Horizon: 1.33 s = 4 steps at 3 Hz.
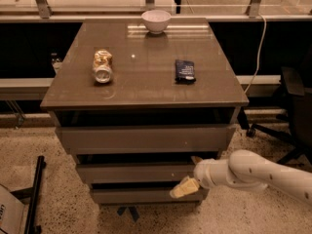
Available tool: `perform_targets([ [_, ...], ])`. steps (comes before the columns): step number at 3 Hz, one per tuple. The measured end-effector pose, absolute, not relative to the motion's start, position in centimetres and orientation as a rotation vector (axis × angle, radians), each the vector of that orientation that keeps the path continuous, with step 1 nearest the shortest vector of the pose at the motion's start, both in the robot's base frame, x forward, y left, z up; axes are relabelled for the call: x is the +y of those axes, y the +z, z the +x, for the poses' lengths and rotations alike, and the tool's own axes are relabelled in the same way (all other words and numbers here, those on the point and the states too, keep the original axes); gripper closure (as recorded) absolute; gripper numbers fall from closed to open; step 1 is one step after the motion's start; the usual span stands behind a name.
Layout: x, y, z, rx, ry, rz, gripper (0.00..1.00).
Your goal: Open middle drawer
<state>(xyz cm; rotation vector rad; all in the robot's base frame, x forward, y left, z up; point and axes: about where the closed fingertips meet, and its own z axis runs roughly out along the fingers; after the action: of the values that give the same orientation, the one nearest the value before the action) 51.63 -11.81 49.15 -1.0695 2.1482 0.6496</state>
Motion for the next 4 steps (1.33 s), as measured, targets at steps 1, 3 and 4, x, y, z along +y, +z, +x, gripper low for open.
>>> perform_targets([
  [1, -11.8, 46.6, 54.8, 2.166, 0.668, -1.057, 0.0],
  [3, -12.2, 43.9, 57.8, 2.206, 0.688, -1.051, 0.14],
  [4, -12.1, 43.9, 57.6, 2.206, 0.688, -1.051, 0.38],
])
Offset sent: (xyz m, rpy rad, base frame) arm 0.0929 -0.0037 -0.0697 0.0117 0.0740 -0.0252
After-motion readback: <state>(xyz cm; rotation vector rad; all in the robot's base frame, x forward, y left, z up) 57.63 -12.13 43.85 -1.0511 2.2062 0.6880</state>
